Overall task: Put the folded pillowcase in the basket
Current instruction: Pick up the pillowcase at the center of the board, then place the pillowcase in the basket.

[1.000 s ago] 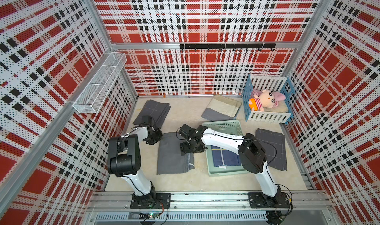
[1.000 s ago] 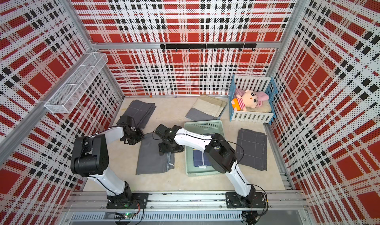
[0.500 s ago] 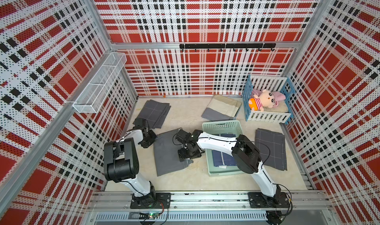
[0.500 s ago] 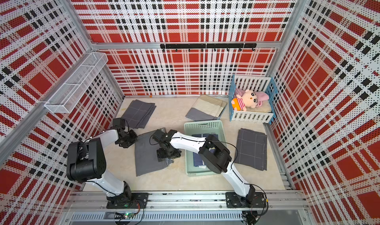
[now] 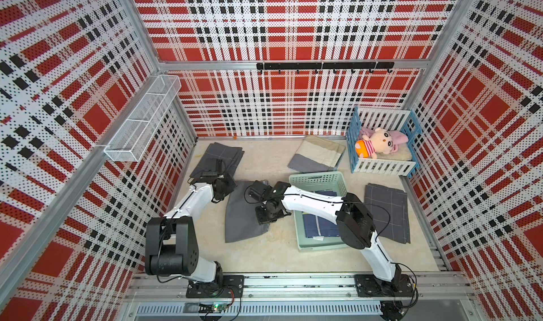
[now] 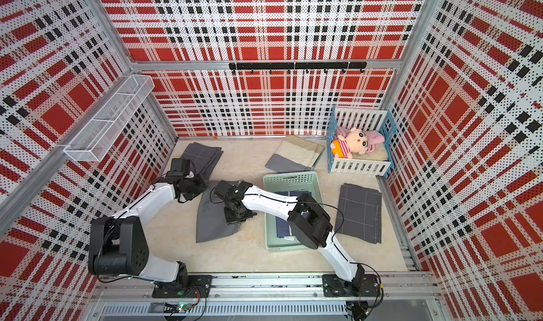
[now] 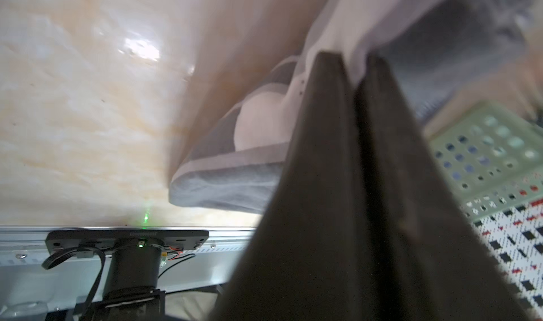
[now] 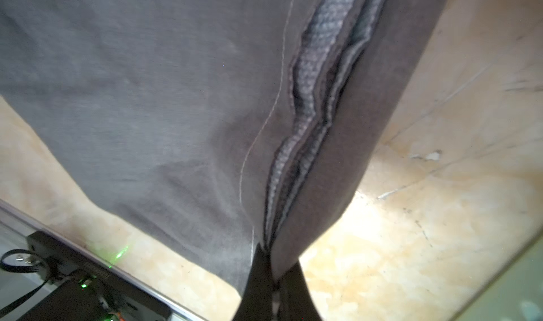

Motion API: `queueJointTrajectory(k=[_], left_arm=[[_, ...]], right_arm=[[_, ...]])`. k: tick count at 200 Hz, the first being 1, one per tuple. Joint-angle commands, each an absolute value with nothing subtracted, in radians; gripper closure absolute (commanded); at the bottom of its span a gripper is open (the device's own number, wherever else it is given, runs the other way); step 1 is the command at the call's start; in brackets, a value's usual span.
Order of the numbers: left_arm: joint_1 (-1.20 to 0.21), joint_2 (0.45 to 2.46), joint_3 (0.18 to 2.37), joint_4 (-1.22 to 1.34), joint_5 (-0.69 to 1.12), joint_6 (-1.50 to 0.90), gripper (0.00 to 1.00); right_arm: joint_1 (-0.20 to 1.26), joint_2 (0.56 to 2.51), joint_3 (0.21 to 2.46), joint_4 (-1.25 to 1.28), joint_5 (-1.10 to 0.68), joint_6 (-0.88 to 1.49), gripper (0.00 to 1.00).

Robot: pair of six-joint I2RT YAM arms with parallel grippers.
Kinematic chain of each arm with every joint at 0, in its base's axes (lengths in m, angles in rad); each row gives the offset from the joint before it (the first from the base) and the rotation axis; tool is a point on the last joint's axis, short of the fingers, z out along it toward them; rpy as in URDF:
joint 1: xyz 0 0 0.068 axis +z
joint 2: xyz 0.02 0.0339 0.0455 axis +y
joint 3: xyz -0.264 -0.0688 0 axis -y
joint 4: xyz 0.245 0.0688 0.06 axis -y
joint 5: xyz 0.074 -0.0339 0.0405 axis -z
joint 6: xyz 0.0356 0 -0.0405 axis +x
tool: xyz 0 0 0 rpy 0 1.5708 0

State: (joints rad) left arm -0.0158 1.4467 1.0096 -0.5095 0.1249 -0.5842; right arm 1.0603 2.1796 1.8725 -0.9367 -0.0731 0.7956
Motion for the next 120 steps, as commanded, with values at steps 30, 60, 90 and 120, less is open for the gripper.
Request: queueJointTrajectory(k=[30, 60, 90, 120], left_arm=[[-0.197, 1.376, 1.224, -0.590, 0.077, -0.689, 1.00], [-0.355, 1.413, 1.325, -0.591, 0.056, -0.756, 1.00], [-0.514, 1.518, 1.424, -0.586, 0.033, -0.791, 1.00], [-0.626, 1.623, 1.463, -0.550, 0.026, -0.828, 1.00]], right_arm=[[1.061, 1.916, 1.823, -1.015, 0.100, 0.862, 1.00], [1.034, 1.740, 1.654, -1.041, 0.157, 0.920, 1.00], [0.974, 1.531, 1.397, -1.043, 0.173, 1.001, 1.00], [0.898, 1.342, 1.165, -1.022, 0.145, 1.063, 1.00]])
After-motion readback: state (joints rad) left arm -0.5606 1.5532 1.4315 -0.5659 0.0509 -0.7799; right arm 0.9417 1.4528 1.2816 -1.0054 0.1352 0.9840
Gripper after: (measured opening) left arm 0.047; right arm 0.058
